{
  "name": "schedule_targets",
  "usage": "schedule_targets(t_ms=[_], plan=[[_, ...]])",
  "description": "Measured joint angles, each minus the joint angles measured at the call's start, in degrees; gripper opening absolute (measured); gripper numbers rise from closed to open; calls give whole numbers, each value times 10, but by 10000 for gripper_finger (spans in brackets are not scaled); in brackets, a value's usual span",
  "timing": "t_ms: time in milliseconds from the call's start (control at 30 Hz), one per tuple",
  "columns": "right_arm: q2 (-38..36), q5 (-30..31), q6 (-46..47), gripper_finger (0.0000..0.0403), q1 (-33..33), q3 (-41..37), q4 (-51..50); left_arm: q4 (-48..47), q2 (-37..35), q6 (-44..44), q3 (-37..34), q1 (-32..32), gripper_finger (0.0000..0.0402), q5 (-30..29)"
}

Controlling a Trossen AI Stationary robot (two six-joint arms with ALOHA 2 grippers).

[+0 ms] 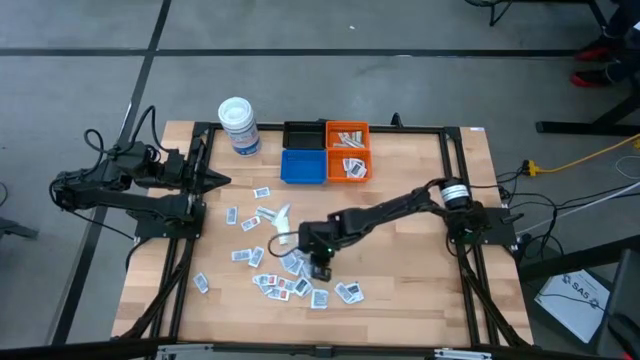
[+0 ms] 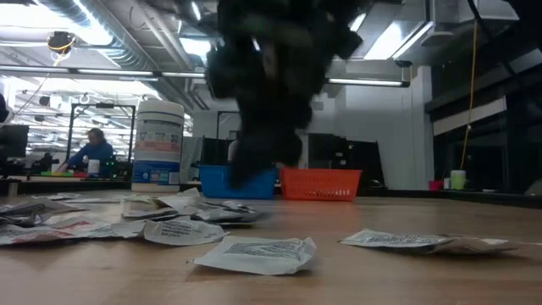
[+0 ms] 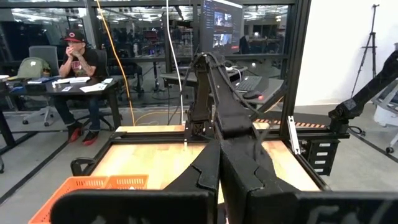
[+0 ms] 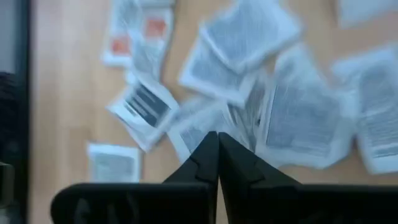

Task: Pick & Place First Aid Supplies
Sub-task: Move the wound care packs to the center of the table, then put the towelette pack into the bottom orange bin

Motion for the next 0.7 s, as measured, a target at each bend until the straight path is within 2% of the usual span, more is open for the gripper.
schedule_targets(t_ms=[200,533,700], plan=[[-31,-3,0,17,14,59,-153,0,0,0,0,0,4,0],[-68,-2,31,110,93,68,-306,0,0,0,0,0,4,0],[-69,36,3,126,135,67,-358,0,0,0,0,0,4,0]])
